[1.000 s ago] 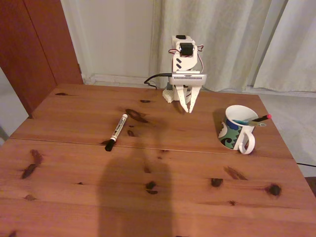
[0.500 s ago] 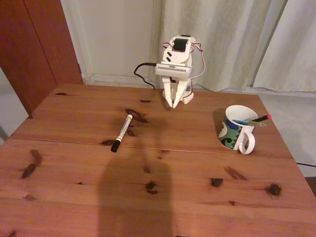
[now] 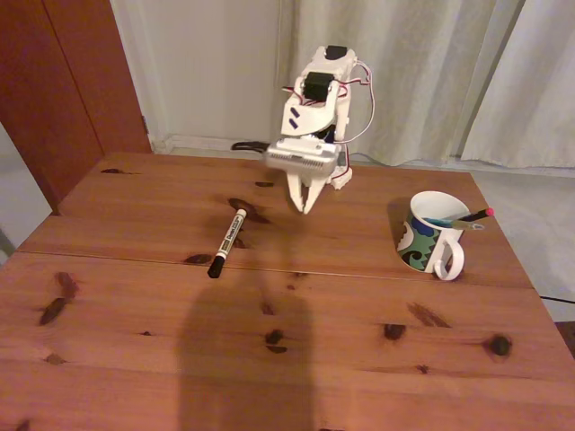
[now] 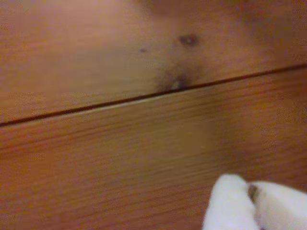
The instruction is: Clean up the desk and place the pens and markers into the cup
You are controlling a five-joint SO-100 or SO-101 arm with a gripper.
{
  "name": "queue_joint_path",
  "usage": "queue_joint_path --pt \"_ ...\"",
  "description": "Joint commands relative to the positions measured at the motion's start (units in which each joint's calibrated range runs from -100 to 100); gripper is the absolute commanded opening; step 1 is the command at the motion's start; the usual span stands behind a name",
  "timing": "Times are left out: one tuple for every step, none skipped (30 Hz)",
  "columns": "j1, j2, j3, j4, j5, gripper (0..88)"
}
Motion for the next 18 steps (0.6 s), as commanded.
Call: queue_joint_path --pt "0.97 8.84 -13.42 4.17 0.51 0.7" --pt "1.13 11.57 -16.31 5.29 0.51 0.7" --pt "1.29 14.46 -19.10 6.32 0.51 0.7" --pt "1.69 17.36 -21.90 7.01 0.51 0.7" --pt "2.41 20.17 -24.33 7.61 0.51 0.7" --pt "3.06 22.74 -26.68 8.12 0.51 0.7" --pt "3.62 25.30 -28.48 8.21 0.51 0.7" --pt "4.26 27.54 -30.10 8.38 0.56 0.7" --pt "4.99 29.77 -31.64 8.38 0.88 0.7" --pt "5.79 31.92 -32.90 8.38 1.56 0.7" --pt "6.60 33.83 -33.98 8.38 2.29 0.7" --pt "7.32 35.65 -35.15 8.38 2.87 0.7" --pt "7.96 37.38 -36.33 8.38 3.18 0.7" --pt "8.61 39.04 -37.59 8.38 3.34 0.7" --pt "9.09 40.53 -38.67 8.38 3.39 0.7" --pt "9.65 41.69 -39.66 8.38 3.39 0.7" --pt "9.97 42.51 -40.29 8.38 3.39 0.7" --pt "10.30 43.26 -40.74 8.38 3.39 0.7"
